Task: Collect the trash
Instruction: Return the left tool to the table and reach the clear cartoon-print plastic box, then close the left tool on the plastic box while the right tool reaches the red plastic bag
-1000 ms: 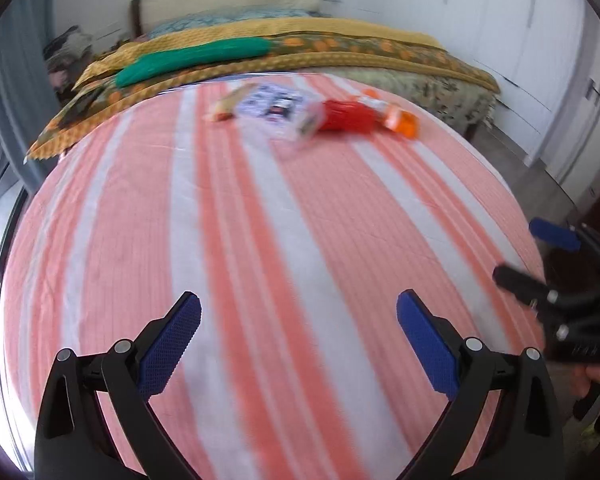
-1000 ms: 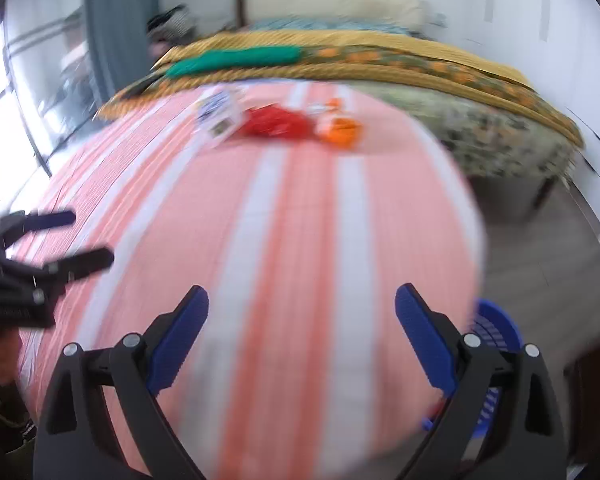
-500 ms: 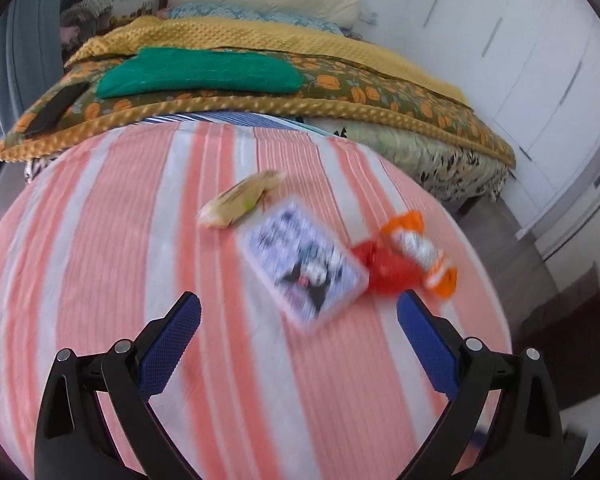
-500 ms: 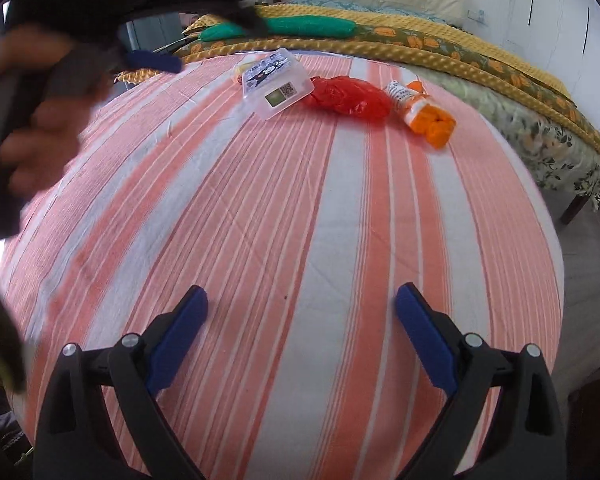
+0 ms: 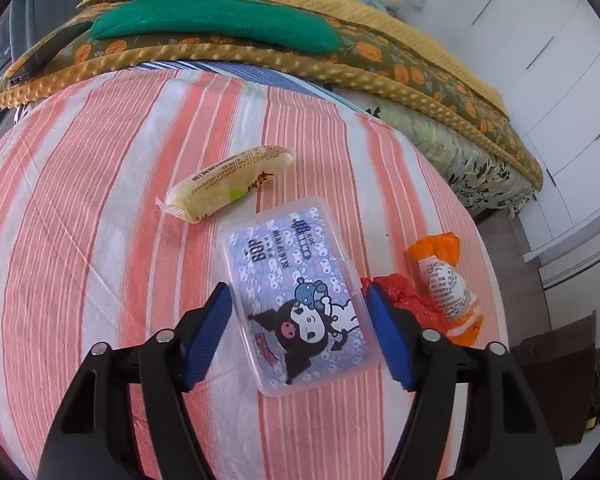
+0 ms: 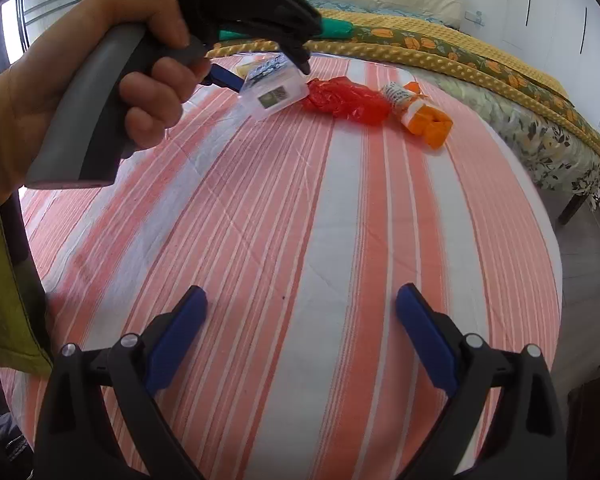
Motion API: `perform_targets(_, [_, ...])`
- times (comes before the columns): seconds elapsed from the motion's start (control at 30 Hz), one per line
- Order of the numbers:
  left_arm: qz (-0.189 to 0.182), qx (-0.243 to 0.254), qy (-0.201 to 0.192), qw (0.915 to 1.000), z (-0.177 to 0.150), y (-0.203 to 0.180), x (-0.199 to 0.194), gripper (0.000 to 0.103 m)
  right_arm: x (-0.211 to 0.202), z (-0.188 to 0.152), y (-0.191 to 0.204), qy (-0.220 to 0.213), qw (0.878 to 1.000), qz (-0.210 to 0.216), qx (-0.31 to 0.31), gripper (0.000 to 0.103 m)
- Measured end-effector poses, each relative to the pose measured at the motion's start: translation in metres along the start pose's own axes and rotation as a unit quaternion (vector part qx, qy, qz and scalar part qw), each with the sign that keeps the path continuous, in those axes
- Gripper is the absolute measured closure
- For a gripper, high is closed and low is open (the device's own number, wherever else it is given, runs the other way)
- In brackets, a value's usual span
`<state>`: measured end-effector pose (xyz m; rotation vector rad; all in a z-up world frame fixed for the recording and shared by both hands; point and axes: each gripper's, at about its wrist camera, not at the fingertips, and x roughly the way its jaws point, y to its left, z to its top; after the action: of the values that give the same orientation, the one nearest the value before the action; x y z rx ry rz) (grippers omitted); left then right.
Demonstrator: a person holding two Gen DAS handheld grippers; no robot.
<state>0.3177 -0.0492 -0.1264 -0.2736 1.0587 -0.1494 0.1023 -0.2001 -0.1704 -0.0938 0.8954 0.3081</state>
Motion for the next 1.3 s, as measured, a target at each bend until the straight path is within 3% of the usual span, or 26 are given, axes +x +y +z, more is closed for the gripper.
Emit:
perform_targets(0.17, [0.010,0.059,-0.003,0.9982,-0.016,0.016,-0.031,0.040,0.000,0.000,-0.002,0.000,1.000,-0.002,0.007,0.010])
perform_targets(0.37, [0.036,0.159,0.021,0.9864,-0.073,0.053,-0.079,0.040,0.000,0.000,-0.001,0.000,1.000,-0.003,0.007,0.010])
perform_targets(0.57, [0.043,0.198,0.014,0.9792,-0.115,0.068,-0.090,0.039,0.000,0.000,-0.002,0.000,1.000,-0.003,0.007,0.010])
perform_targets(0.63, [0.046,0.211,0.001,0.9764,-0.122,0.066,-0.089,0.032,0.000,0.000,-0.002,0.000,1.000,-0.004,0.007,0.010])
perform_targets(0.7, [0.052,0.219,-0.011,0.9742,-0.125,0.065,-0.085,0.020,0.000,0.000,-0.002,0.000,1.000,-0.003,0.007,0.010])
perform_targets(0.87, [0.071,0.210,-0.008,0.9751,-0.129,0.075,-0.070,0.019,0.000,0.000,-0.002,0.000,1.000,-0.003,0.007,0.010])
perform_targets(1.13, [0.070,0.195,-0.039,0.9774,-0.135,0.087,-0.069,0.006,0.002,0.002,-0.005,0.005,1.000,0.017,0.006,0.007])
perform_targets(1.2, [0.070,0.196,-0.039,0.9774,-0.134,0.087,-0.069,0.006,0.002,0.007,-0.014,0.001,0.999,0.032,0.016,0.008])
perform_targets(1.3, [0.069,0.194,-0.039,0.9777,-0.134,0.087,-0.068,0.005,0.005,0.026,-0.044,-0.010,0.999,0.007,0.041,0.008])
